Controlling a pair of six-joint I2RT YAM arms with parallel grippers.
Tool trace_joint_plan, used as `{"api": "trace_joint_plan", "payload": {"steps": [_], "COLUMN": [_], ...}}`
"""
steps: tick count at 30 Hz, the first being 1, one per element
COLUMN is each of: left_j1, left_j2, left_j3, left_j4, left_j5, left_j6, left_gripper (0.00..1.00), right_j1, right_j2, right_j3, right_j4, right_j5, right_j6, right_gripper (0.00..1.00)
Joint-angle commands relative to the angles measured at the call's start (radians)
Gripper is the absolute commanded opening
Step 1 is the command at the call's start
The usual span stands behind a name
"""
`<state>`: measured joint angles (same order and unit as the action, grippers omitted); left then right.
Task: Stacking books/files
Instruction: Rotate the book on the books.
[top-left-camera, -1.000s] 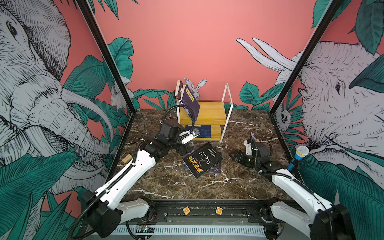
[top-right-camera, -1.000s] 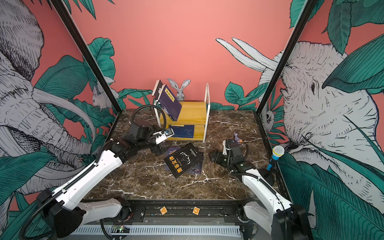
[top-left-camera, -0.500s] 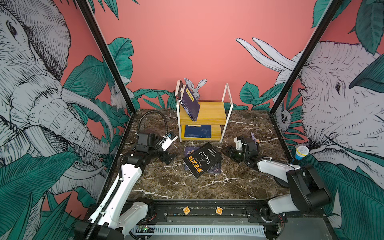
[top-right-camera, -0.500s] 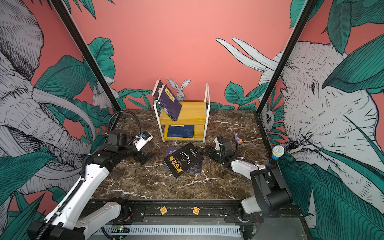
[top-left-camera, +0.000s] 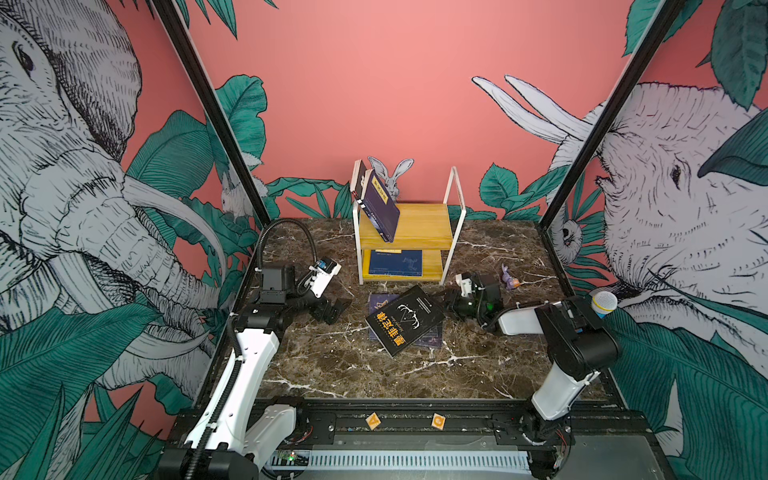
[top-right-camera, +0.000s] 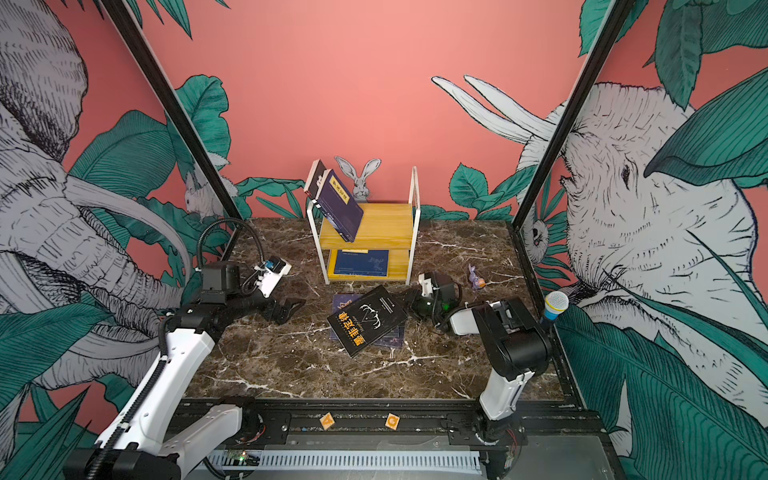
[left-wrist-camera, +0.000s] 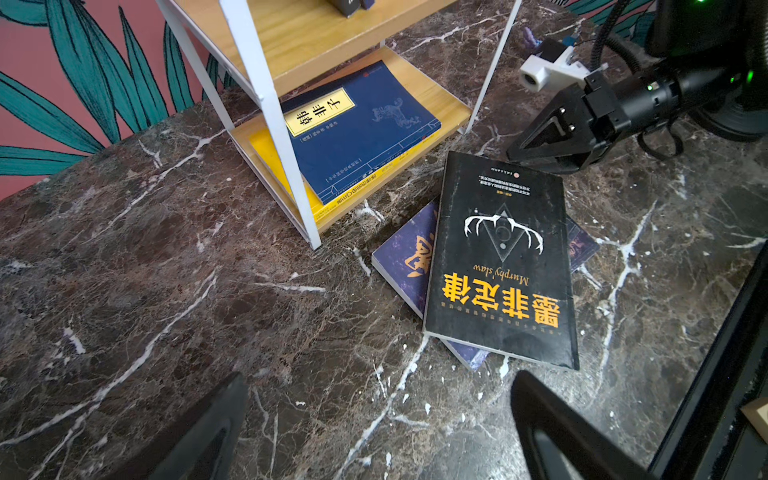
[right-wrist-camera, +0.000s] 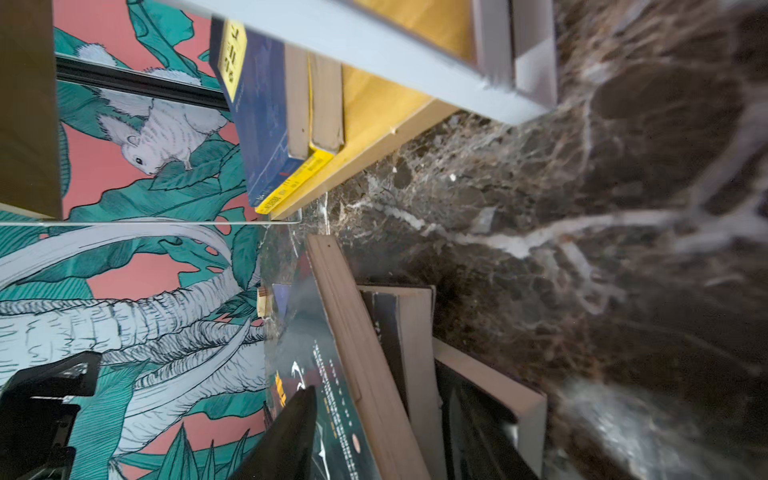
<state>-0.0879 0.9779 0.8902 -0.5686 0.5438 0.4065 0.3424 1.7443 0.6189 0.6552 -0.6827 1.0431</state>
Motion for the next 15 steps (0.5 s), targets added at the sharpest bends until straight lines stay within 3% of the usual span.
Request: {"api": "trace_joint_plan", "payload": {"steps": [1,7,15], "left_j1": [0.007,0.007,0.007], "left_j2": [0.001,0.006,0.002], "left_j3": [-0.013,-0.014,-0.023], "left_j4": [0.014,0.021,0.022], "left_j5": [0.029,0.039,0.028], "left_j6": [-0.018,-0.024,-0.018], "left_gripper": [0.99,0.99,0.99], "right_j1": [-0.005,-0.006,-0.008], "right_j2": [-0.006,-0.026,0.000], "right_j3": [-0.040,-0.076,-0.132], "right_j4": [0.161,0.120,0.211], "right_j5": [-0.054,-0.067,-0.086], "right_j6": [0.072,0.047,0.089], "right_gripper": [0.52,0.48,0.41]}}
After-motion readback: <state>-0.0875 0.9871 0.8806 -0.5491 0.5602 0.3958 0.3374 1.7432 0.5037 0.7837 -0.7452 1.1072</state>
